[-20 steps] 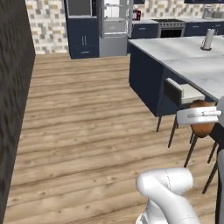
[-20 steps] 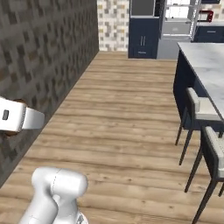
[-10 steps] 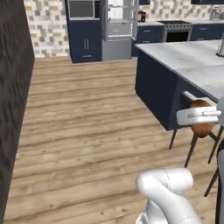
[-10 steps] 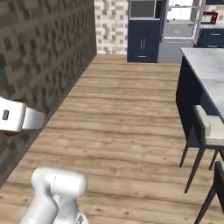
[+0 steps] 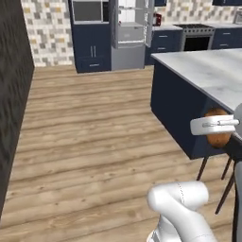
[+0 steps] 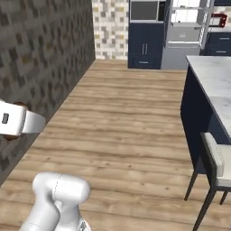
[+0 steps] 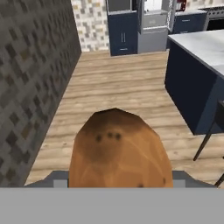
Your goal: Transport the steak and potato to the fridge. Place the steak on the rack containing meat and place the potato on the rack containing the vegetable, ensuring meats and vegetables are on different racks.
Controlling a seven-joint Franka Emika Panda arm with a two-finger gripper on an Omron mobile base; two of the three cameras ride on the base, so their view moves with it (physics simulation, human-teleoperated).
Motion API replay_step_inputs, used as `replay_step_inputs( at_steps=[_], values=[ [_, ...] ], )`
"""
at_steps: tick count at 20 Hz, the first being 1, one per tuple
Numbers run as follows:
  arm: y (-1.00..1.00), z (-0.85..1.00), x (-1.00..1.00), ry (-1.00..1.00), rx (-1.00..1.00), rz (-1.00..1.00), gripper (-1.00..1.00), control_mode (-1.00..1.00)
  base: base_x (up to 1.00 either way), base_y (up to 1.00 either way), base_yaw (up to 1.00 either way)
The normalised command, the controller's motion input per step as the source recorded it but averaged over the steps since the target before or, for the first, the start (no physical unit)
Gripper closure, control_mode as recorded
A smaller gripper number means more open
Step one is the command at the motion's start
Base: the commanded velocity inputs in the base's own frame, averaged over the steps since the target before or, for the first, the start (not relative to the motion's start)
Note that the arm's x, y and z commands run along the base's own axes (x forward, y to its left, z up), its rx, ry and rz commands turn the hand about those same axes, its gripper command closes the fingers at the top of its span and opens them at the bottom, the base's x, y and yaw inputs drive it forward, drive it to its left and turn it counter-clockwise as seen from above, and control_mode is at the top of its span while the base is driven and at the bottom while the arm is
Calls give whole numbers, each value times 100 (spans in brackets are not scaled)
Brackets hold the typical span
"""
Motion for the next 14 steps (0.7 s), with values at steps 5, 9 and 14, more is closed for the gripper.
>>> replay_step_inputs(
  at_steps=[5,9,14],
  values=[
    [0,0,0,0,0,0,100,100,100,-32,0],
    [0,0,0,0,0,0,100,100,100,-17,0],
    [0,0,0,0,0,0,100,100,100,-13,0]
  ],
)
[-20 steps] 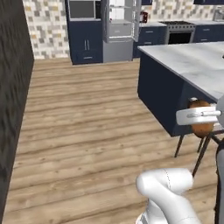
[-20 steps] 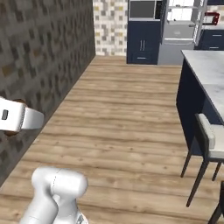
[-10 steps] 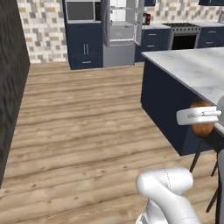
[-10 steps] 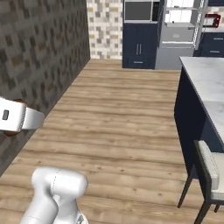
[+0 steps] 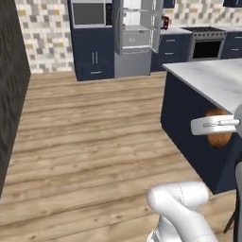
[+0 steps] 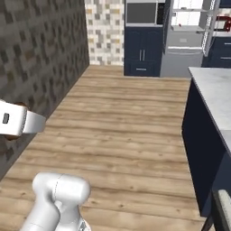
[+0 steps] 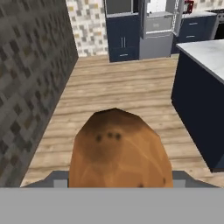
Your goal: Transport the steak and potato to the fridge. Place the steak on the rack containing meat and place the potato on the rack containing the vegetable, ensuring meats and vegetables are on different racks.
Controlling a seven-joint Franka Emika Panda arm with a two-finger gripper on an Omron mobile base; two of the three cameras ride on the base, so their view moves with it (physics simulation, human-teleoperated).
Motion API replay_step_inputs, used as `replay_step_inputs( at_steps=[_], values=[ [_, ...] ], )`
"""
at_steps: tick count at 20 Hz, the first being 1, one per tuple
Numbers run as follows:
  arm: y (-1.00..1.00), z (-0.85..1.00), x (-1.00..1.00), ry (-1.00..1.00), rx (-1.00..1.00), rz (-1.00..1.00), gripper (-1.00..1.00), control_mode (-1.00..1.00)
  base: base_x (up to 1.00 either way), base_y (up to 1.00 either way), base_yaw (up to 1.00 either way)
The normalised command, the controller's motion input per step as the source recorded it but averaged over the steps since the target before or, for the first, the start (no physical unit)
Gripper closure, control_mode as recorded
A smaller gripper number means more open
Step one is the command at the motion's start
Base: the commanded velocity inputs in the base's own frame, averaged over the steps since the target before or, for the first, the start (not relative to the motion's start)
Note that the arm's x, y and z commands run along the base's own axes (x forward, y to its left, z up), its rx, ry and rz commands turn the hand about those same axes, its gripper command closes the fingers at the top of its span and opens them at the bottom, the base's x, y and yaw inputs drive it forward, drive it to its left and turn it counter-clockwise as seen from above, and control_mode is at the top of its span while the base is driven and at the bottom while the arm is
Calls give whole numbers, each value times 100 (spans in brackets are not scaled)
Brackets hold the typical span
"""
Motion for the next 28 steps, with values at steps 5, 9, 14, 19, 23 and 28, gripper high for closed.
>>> replay_step_inputs(
  at_steps=[5,9,14,19,23,28],
  values=[
    [0,0,0,0,0,0,100,100,100,-17,0],
    [0,0,0,0,0,0,100,100,100,-19,0],
    [0,0,0,0,0,0,100,100,100,-23,0],
    [0,0,0,0,0,0,100,100,100,-35,0],
    [0,0,0,0,0,0,100,100,100,-42,0],
    [0,0,0,0,0,0,100,100,100,-45,0]
  ],
)
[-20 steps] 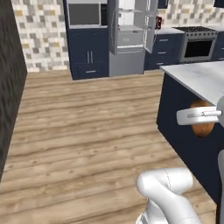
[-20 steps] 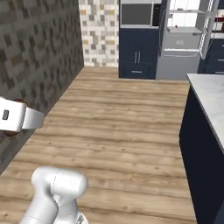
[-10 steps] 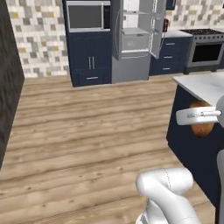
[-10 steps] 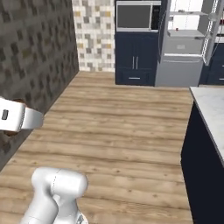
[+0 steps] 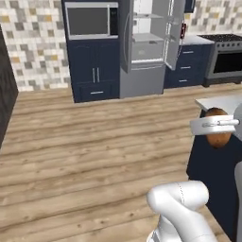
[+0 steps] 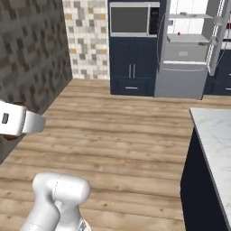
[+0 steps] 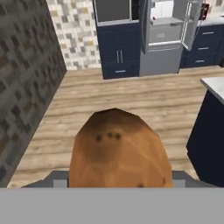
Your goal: Transport the steak and potato to the fridge. Place the steak on the rack containing meat and place the potato on the rack containing the vegetable, ensuring meats and vegetables are on different racks.
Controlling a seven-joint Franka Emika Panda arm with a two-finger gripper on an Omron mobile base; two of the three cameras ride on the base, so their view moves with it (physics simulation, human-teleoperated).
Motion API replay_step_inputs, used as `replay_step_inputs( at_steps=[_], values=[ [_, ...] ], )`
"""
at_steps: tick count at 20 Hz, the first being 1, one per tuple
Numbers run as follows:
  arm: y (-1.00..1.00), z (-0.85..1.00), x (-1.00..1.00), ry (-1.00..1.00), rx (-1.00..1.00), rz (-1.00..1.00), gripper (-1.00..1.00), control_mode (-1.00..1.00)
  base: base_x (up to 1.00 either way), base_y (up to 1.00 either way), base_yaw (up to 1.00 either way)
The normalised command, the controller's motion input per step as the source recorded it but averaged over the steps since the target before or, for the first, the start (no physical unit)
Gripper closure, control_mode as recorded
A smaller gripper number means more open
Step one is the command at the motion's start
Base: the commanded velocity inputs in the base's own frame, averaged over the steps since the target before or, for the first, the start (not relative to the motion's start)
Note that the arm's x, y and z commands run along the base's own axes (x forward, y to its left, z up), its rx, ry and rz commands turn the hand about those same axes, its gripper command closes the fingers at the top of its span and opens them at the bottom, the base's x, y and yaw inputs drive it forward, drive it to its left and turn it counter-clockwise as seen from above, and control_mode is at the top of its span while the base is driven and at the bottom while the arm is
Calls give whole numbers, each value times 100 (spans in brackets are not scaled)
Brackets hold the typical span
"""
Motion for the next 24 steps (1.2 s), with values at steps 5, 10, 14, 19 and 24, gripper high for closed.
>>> replay_step_inputs(
  at_steps=[5,10,14,19,24],
  values=[
    [0,0,0,0,0,0,100,100,100,-28,0],
    [0,0,0,0,0,0,100,100,100,-24,0],
    [0,0,0,0,0,0,100,100,100,-26,0],
    [0,0,0,0,0,0,100,100,100,-25,0],
    [0,0,0,0,0,0,100,100,100,-26,0]
  ],
)
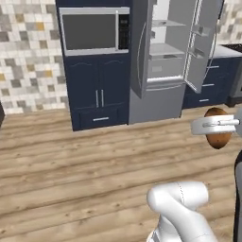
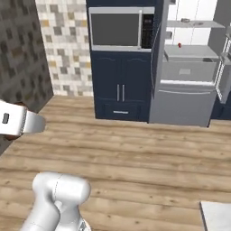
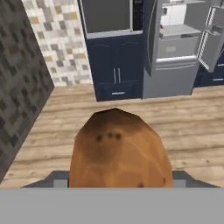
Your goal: Transport the steak and potato to the fridge. Place the steak on the rack containing meat and place the potato on the rack containing the vegetable, ensuring meats and vegetables are on different racks.
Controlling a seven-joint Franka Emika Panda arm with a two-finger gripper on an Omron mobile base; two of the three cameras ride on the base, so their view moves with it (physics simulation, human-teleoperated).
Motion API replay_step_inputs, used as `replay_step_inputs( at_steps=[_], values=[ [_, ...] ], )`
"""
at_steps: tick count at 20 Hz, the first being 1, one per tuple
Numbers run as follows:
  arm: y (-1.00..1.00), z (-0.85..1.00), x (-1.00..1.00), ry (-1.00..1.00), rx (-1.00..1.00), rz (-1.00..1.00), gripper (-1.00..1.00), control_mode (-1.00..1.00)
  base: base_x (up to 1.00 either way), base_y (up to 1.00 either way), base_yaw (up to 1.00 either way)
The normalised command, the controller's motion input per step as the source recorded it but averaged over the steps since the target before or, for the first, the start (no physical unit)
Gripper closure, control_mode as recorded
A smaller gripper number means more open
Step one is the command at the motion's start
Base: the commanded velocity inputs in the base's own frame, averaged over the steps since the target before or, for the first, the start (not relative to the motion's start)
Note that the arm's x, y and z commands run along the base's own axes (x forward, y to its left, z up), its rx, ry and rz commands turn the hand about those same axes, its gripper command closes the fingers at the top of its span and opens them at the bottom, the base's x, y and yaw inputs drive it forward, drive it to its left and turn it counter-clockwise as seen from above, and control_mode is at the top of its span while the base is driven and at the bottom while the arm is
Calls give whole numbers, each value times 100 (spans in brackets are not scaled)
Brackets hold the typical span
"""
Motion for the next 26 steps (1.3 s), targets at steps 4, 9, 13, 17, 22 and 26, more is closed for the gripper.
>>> replay_step_inputs(
  at_steps=[4,9,13,17,22,26],
  values=[
    [0,0,0,0,0,0,100,100,100,-28,0],
    [0,0,0,0,0,0,100,100,100,-56,0],
    [0,0,0,0,0,0,100,100,100,-84,0],
    [0,0,0,0,0,0,100,100,100,-93,0],
    [0,0,0,0,0,0,100,100,100,-100,1],
    [0,0,0,0,0,0,100,100,100,-90,1]
  ],
)
